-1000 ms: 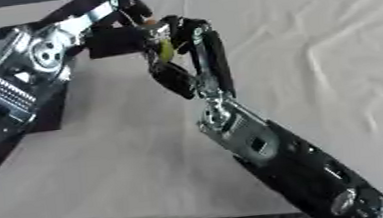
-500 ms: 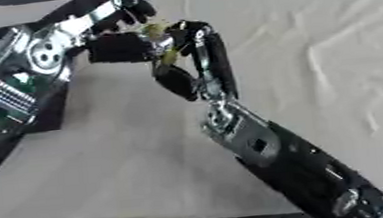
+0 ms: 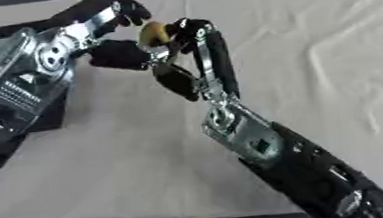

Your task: Pick up the objects with one hand, pass them to the other hand, and then place them into the box on the other side of the table.

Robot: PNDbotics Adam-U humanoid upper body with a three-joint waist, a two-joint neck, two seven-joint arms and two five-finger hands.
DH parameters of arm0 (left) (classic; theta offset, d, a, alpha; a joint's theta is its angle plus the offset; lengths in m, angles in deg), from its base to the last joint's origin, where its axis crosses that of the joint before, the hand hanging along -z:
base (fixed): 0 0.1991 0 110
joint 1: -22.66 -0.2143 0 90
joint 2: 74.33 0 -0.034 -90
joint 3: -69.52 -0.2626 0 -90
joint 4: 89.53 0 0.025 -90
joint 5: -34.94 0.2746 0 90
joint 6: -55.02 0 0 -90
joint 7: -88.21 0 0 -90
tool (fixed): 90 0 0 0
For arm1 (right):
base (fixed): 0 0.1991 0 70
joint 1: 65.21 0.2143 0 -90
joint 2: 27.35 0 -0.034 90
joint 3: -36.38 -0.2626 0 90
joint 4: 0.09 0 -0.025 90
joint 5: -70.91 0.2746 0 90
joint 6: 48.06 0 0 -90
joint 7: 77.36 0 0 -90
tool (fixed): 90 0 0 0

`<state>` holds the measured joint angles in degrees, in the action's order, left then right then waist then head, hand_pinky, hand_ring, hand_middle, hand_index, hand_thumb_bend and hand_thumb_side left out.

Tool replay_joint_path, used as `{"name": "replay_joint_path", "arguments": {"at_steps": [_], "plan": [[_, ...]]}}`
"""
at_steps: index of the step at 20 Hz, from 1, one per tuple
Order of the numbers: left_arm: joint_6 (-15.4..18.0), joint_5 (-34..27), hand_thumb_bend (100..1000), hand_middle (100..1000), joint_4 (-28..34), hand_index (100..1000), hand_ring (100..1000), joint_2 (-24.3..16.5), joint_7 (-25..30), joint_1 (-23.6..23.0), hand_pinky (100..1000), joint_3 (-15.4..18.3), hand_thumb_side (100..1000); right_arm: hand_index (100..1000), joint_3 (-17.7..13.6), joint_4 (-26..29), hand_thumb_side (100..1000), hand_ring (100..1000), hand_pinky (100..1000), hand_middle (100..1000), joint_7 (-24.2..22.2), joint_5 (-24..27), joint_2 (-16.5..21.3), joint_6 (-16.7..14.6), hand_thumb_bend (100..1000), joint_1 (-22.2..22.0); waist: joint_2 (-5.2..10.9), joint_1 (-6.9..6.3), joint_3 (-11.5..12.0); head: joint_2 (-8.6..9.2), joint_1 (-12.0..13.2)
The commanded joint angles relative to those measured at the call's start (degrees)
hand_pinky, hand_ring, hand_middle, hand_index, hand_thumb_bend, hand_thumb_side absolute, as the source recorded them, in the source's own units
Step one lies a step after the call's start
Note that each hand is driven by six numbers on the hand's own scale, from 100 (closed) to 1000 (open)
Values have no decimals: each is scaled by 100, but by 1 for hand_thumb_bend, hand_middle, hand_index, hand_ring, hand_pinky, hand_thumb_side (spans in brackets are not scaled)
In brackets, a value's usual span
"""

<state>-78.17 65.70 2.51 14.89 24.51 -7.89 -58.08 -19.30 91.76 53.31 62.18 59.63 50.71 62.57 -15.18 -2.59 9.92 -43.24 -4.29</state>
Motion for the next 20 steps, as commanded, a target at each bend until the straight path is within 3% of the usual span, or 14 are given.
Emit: {"name": "replay_joint_path", "arguments": {"at_steps": [1,8,15,20], "plan": [[-424,36,441,771,-13,857,872,-62,505,78,865,31,627,470,-15,163,100,521,519,370,14,-143,91,-55,100,88,102,6,16,-29,23],[-450,55,393,764,-102,847,868,-32,447,64,857,32,634,471,17,145,100,523,523,372,-15,-345,86,-117,100,83,91,10,20,-4,37],[-486,-16,378,760,-164,844,865,-21,379,55,853,16,660,477,56,-15,100,535,545,385,-84,-1280,78,-390,100,67,81,11,23,11,50],[-502,-27,367,757,-238,840,863,-4,354,46,851,-5,650,479,72,-193,100,539,550,388,-79,-1591,45,-555,100,49,73,9,26,27,65]]}}
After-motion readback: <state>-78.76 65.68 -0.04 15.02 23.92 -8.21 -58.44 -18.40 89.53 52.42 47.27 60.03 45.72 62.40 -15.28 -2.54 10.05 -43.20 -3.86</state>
